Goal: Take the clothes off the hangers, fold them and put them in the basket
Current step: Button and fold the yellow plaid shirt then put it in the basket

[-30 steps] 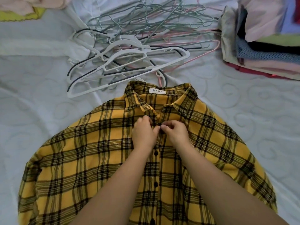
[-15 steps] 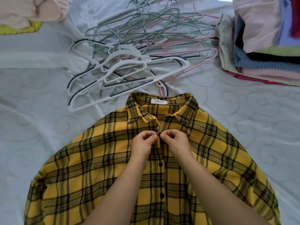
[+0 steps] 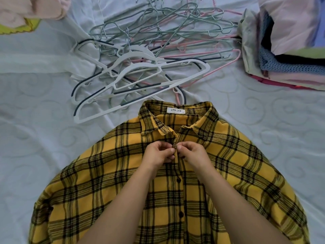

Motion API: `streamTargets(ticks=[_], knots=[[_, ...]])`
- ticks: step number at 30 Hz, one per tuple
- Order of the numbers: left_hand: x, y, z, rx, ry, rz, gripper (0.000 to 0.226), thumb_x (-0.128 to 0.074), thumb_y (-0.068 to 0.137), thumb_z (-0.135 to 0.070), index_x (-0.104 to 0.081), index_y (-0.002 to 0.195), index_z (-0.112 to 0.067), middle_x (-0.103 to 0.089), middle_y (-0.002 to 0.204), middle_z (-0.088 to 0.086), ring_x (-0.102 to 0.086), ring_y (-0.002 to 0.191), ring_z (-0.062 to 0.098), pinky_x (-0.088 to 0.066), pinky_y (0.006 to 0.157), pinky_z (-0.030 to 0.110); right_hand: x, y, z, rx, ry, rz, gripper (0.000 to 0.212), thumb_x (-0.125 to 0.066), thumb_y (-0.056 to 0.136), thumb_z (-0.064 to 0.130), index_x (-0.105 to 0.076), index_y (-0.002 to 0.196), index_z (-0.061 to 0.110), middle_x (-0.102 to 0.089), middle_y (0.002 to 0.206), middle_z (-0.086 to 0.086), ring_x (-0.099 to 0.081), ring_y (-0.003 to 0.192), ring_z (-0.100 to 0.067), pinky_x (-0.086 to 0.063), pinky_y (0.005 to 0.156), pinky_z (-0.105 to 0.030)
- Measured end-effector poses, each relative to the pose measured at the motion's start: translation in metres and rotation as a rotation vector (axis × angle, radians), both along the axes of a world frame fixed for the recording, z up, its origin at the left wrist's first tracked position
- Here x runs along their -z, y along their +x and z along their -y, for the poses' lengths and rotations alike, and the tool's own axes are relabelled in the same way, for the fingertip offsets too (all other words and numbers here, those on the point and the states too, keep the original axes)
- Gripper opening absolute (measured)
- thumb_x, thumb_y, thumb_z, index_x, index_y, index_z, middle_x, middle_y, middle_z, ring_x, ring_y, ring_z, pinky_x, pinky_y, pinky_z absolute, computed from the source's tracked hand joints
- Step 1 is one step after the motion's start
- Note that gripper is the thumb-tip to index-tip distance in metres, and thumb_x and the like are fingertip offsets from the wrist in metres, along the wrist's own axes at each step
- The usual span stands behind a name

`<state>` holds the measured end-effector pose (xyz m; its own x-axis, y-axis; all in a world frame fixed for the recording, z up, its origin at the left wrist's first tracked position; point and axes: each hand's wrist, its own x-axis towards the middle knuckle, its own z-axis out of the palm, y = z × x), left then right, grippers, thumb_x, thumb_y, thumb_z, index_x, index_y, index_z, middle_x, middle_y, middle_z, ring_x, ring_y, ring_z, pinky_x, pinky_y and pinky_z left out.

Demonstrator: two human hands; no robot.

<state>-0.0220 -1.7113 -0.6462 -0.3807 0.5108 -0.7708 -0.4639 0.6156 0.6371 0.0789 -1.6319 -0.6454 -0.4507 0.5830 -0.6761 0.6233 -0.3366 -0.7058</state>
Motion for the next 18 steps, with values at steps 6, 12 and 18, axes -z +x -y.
streamTargets(ticks=[6,12,18], knots=[[0.006,0.012,-0.001,0.052,-0.038,-0.231,0.008,-0.063,0.085,-0.005,-0.060,0.085,-0.013,-0.064,0.078,0.000,-0.061,0.066,0.010,-0.051,0.060,0.017,0.006,-0.003,0.000,-0.032,0.042,0.056,0.015,-0.062,0.088,0.024,-0.061,0.099,0.014,-0.064,0.090,0.002,-0.060,0.083,-0.012,-0.046,0.065,-0.018],[0.002,-0.001,-0.004,0.048,-0.033,-0.023,0.007,-0.058,0.090,-0.007,-0.062,0.085,-0.010,-0.064,0.075,0.003,-0.060,0.059,0.010,-0.054,0.061,0.022,0.013,0.001,0.006,0.034,0.092,0.001,0.005,-0.061,0.090,0.017,-0.056,0.093,0.018,-0.062,0.089,-0.004,-0.058,0.081,-0.017,-0.046,0.067,-0.025],[-0.003,0.000,-0.008,-0.125,-0.072,0.147,0.006,-0.056,0.090,-0.005,-0.061,0.088,-0.009,-0.061,0.073,0.004,-0.056,0.056,0.010,-0.054,0.057,0.022,0.018,0.002,0.006,0.075,0.088,-0.011,0.010,-0.062,0.089,0.016,-0.053,0.087,0.022,-0.059,0.089,-0.003,-0.056,0.080,-0.016,-0.044,0.066,-0.024]])
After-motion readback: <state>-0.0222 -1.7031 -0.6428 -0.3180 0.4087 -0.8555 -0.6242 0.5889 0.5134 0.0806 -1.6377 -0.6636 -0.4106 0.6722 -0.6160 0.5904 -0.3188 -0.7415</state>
